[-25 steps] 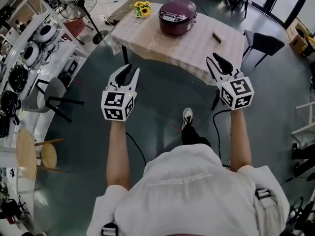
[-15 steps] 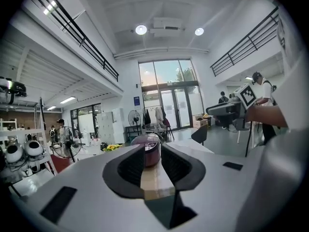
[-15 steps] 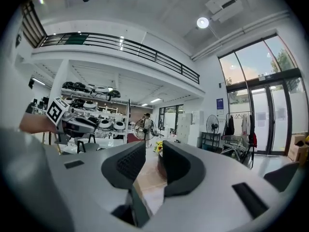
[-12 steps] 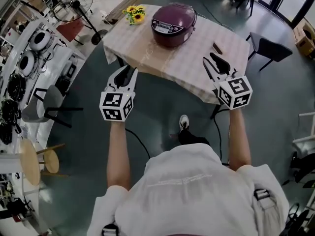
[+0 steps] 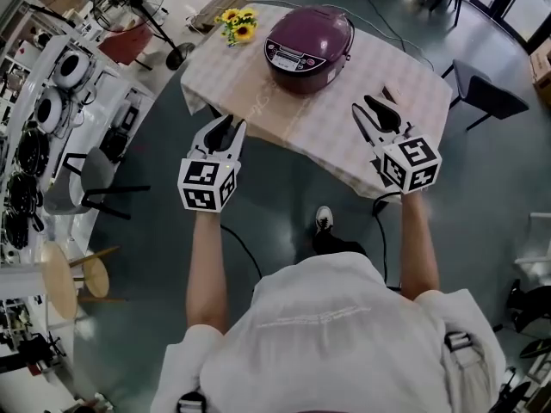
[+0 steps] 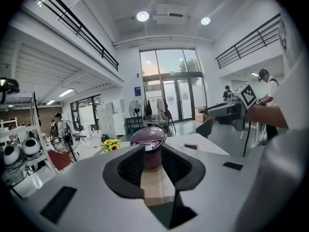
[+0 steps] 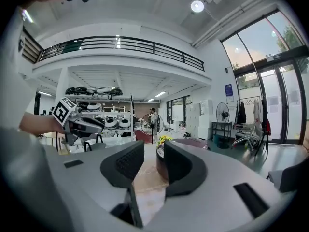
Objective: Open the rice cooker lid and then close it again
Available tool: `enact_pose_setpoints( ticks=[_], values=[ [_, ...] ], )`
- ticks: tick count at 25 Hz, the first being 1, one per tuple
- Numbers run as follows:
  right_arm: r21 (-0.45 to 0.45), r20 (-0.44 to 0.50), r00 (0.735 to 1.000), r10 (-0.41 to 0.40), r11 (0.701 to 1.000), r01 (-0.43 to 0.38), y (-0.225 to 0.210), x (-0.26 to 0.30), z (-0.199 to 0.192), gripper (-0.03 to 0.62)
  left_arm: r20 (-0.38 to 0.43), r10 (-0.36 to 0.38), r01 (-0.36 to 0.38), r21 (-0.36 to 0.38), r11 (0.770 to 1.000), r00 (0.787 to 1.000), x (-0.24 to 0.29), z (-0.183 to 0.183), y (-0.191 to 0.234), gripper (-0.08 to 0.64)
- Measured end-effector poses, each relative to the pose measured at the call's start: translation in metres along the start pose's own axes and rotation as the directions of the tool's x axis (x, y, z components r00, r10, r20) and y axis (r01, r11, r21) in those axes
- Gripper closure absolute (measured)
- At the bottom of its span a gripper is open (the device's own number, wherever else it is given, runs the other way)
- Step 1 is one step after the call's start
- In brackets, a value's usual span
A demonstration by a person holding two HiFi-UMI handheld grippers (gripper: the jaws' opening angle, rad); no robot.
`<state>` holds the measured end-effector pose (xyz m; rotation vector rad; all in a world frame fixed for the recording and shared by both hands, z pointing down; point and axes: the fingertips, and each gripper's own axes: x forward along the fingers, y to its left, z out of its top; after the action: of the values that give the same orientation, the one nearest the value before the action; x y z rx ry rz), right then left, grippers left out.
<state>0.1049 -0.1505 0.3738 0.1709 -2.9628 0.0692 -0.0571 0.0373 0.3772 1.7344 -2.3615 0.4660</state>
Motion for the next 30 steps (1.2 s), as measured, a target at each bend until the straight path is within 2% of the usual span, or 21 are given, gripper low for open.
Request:
enact_pose_setpoints(
  ticks=[8,18,26,30],
  values=[
    [0.042,-0.020,1.000,0.023,0.999,-0.022,-0.055,0.045,-0.006,0.418,-0.044,-0.005,0.006,0.017,1.000,0.999,0.067,0.017,0.010,0.445],
    [0.056,-0.086,0.996,0.001,0.998,0.004,-0.118,0.091,-0.028,0.466,-0.079,-0.013,0.016,0.032,0.999,0.997,0.149,0.031,0.030,0.445],
    [0.064,-0.107,0.994,-0.022,0.998,0.029,-0.136,0.112,-0.033,0.469,-0.096,-0.073,0.078,0.044,0.996,0.993,0.194,0.028,0.041,0.445],
    [0.084,-0.112,0.992,-0.059,0.994,0.069,-0.139,0.121,-0.031,0.441,-0.095,-0.132,0.136,0.039,0.990,0.987,0.218,0.022,0.049,0.445]
  ],
)
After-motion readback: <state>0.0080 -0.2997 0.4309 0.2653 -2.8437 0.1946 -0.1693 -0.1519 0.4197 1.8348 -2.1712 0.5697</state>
